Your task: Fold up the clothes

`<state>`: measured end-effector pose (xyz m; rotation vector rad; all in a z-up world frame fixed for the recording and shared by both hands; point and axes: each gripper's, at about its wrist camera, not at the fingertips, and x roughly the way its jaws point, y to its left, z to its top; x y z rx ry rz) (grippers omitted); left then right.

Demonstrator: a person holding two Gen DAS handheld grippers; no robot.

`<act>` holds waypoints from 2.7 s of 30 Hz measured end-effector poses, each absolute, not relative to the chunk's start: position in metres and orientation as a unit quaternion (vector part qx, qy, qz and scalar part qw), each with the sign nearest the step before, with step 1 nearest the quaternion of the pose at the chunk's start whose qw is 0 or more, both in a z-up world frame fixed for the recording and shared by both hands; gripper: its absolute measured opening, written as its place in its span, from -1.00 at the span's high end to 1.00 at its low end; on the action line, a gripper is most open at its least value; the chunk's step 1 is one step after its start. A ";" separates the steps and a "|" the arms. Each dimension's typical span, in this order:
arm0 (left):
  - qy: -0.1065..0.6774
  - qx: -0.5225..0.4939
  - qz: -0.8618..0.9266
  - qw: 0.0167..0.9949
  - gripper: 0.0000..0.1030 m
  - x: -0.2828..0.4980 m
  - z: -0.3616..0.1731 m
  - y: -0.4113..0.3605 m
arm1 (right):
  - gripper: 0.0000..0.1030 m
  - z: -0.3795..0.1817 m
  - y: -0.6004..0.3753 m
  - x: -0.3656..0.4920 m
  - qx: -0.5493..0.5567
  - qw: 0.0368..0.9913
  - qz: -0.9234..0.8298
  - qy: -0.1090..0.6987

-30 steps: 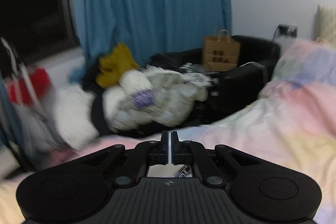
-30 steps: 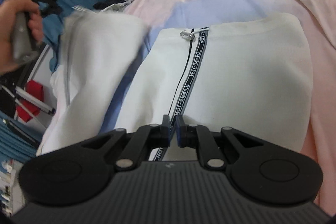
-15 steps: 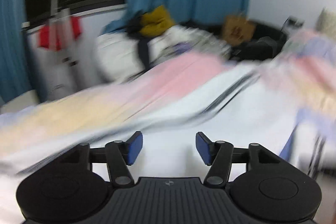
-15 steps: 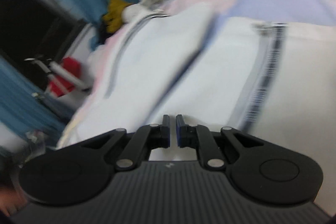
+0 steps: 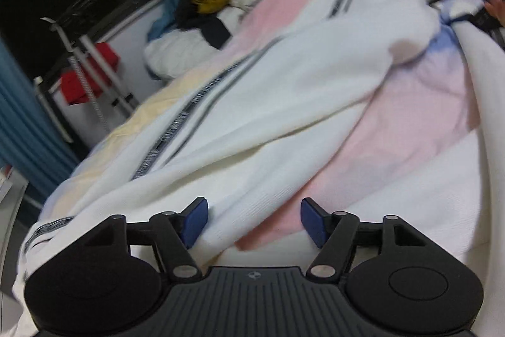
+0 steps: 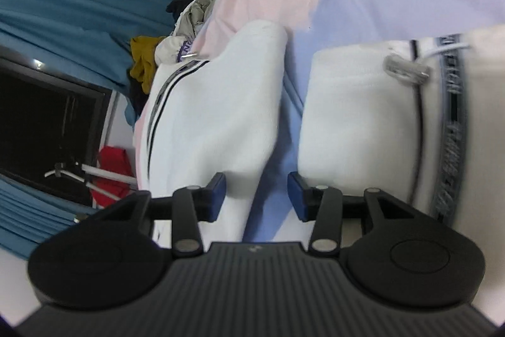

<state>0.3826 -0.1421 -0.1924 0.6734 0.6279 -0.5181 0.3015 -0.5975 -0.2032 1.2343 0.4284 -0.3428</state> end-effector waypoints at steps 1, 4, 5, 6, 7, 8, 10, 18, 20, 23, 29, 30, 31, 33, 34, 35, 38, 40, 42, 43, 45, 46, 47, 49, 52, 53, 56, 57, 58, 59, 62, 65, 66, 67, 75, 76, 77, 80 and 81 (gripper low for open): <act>0.307 0.308 -0.249 0.865 -0.04 0.388 -0.194 -0.141 | 0.11 -0.205 -0.599 0.309 0.567 0.784 -0.160 0.195; 0.312 0.267 -0.235 0.881 0.60 0.395 -0.189 -0.139 | 0.14 -0.200 -0.598 0.329 0.518 0.818 -0.167 0.185; 0.310 0.264 -0.233 0.883 0.79 0.395 -0.186 -0.137 | 0.28 -0.197 -0.595 0.334 0.500 0.831 -0.166 0.178; 0.305 0.262 -0.233 0.886 0.82 0.394 -0.183 -0.134 | 0.58 -0.194 -0.593 0.339 0.482 0.843 -0.165 0.172; 0.301 0.253 -0.237 0.888 0.85 0.392 -0.179 -0.130 | 0.72 -0.192 -0.592 0.342 0.468 0.852 -0.165 0.167; 0.297 0.241 -0.242 0.892 0.87 0.389 -0.172 -0.124 | 0.77 -0.187 -0.592 0.339 0.460 0.858 -0.170 0.151; 0.285 0.215 -0.256 0.898 0.88 0.380 -0.156 -0.111 | 0.79 -0.176 -0.593 0.333 0.445 0.869 -0.183 0.118; 0.306 0.127 -0.286 0.899 0.80 0.342 -0.146 -0.075 | 0.83 -0.176 -0.617 0.306 0.458 0.858 -0.208 0.107; 0.311 0.098 -0.275 0.904 0.70 0.339 -0.152 -0.068 | 0.81 -0.192 -0.616 0.307 0.449 0.856 -0.211 0.149; 0.313 0.038 -0.257 0.913 0.55 0.326 -0.146 -0.048 | 0.76 -0.193 -0.607 0.295 0.434 0.859 -0.207 0.178; 0.309 -0.081 -0.192 0.928 0.14 0.262 -0.113 0.023 | 0.72 -0.159 -0.585 0.259 0.412 0.869 -0.206 0.183; 0.307 -0.104 -0.176 0.929 0.11 0.248 -0.108 0.039 | 0.66 -0.154 -0.581 0.253 0.410 0.869 -0.206 0.185; 0.304 -0.126 -0.152 0.932 0.06 0.236 -0.105 0.056 | 0.60 -0.149 -0.577 0.242 0.409 0.869 -0.207 0.186; 0.304 -0.166 -0.092 0.934 -0.03 0.216 -0.101 0.092 | 0.35 -0.140 -0.569 0.221 0.407 0.869 -0.208 0.187; 0.306 -0.184 -0.062 0.932 -0.04 0.208 -0.099 0.109 | 0.29 -0.135 -0.565 0.211 0.406 0.869 -0.209 0.188; 0.308 -0.194 -0.042 0.930 -0.04 0.203 -0.096 0.123 | 0.17 -0.132 -0.562 0.203 0.407 0.868 -0.212 0.190; 0.310 -0.242 0.037 0.919 -0.17 0.191 -0.091 0.163 | 0.12 -0.124 -0.551 0.181 0.404 0.865 -0.214 0.207; 0.298 -0.286 0.064 0.908 -0.36 0.182 -0.091 0.189 | 0.12 -0.120 -0.545 0.169 0.404 0.863 -0.213 0.218; 0.290 -0.332 0.085 0.893 -0.40 0.175 -0.093 0.212 | 0.12 -0.117 -0.540 0.156 0.412 0.855 -0.221 0.226; 0.290 -0.349 0.089 0.887 -0.40 0.174 -0.095 0.220 | 0.12 -0.115 -0.539 0.150 0.415 0.851 -0.228 0.228; 0.296 -0.375 0.096 0.873 -0.40 0.176 -0.102 0.231 | 0.12 -0.110 -0.535 0.138 0.420 0.843 -0.244 0.230; 0.302 -0.384 0.101 0.866 -0.40 0.178 -0.106 0.234 | 0.11 -0.109 -0.533 0.132 0.425 0.840 -0.250 0.229; 0.309 -0.394 0.106 0.859 -0.39 0.180 -0.110 0.238 | 0.11 -0.108 -0.532 0.124 0.428 0.836 -0.259 0.225; 0.310 -0.417 0.110 0.847 -0.38 0.183 -0.119 0.244 | -0.01 -0.107 -0.531 0.110 0.432 0.828 -0.282 0.218; 0.298 -0.457 0.121 0.829 -0.35 0.186 -0.130 0.254 | -0.20 -0.114 -0.534 0.088 0.453 0.801 -0.330 0.210; 0.291 -0.469 0.124 0.825 -0.35 0.187 -0.133 0.256 | -0.20 -0.119 -0.537 0.082 0.467 0.788 -0.342 0.209; 0.273 -0.498 0.136 0.812 -0.30 0.187 -0.139 0.262 | -0.20 -0.135 -0.545 0.071 0.496 0.752 -0.377 0.216; 0.269 -0.503 0.139 0.809 -0.26 0.187 -0.140 0.263 | -0.20 -0.141 -0.548 0.071 0.504 0.740 -0.385 0.223; 0.266 -0.509 0.143 0.806 -0.20 0.188 -0.141 0.264 | -0.20 -0.148 -0.550 0.072 0.515 0.732 -0.382 0.229; 0.263 -0.512 0.144 0.805 -0.18 0.191 -0.142 0.264 | -0.20 -0.155 -0.552 0.074 0.527 0.724 -0.378 0.236; 0.259 -0.516 0.139 0.804 -0.02 0.202 -0.147 0.264 | -0.19 -0.172 -0.553 0.081 0.562 0.704 -0.362 0.240; 0.259 -0.513 0.133 0.808 0.17 0.214 -0.153 0.265 | -0.09 -0.180 -0.555 0.094 0.568 0.707 -0.349 0.236; 0.258 -0.513 0.129 0.809 0.22 0.217 -0.155 0.265 | 0.02 -0.181 -0.555 0.100 0.563 0.712 -0.346 0.236; 0.257 -0.512 0.127 0.809 0.33 0.221 -0.158 0.265 | 0.12 -0.182 -0.555 0.105 0.559 0.717 -0.343 0.237; 0.229 -0.532 0.109 0.808 0.95 0.221 -0.150 0.270 | 0.82 -0.127 -0.546 0.117 0.460 0.817 -0.314 0.151; 0.219 -0.536 0.103 0.809 0.96 0.217 -0.144 0.271 | 0.82 -0.119 -0.543 0.117 0.445 0.831 -0.306 0.135; 0.205 -0.540 0.094 0.811 0.96 0.210 -0.137 0.273 | 0.83 -0.110 -0.540 0.117 0.430 0.844 -0.297 0.118; 0.163 -0.546 0.064 0.819 0.97 0.185 -0.113 0.282 | 0.84 -0.091 -0.535 0.110 0.411 0.867 -0.275 0.061; 0.157 -0.547 0.060 0.820 0.97 0.177 -0.105 0.285 | 0.85 -0.086 -0.535 0.106 0.411 0.870 -0.271 0.041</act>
